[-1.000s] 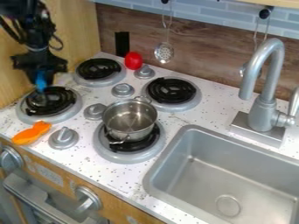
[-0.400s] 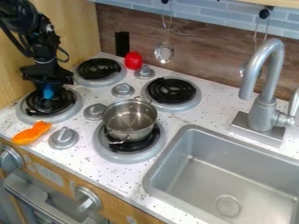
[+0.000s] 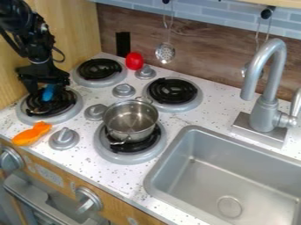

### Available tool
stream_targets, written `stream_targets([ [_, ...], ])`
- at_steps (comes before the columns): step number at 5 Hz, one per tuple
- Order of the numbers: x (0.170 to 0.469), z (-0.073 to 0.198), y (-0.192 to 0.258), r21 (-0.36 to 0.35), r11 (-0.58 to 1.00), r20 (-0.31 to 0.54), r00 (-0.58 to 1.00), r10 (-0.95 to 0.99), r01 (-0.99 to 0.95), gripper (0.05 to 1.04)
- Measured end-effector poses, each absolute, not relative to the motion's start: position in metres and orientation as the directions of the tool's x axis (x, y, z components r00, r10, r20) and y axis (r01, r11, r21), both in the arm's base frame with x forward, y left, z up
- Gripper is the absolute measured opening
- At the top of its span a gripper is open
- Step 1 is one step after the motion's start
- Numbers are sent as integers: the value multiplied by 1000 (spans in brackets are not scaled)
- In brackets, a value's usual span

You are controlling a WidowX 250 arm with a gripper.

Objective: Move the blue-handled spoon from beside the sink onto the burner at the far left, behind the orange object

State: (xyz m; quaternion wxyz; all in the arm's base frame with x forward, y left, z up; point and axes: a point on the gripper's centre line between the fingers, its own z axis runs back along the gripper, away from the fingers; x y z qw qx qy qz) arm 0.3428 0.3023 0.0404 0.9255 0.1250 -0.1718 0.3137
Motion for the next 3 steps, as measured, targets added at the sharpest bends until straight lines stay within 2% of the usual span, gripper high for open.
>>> stream_targets([
  [1,341,51,300,121,771,405,741,537,-625,999],
  [3,336,127,286,97,781,552,686,474,-617,999],
])
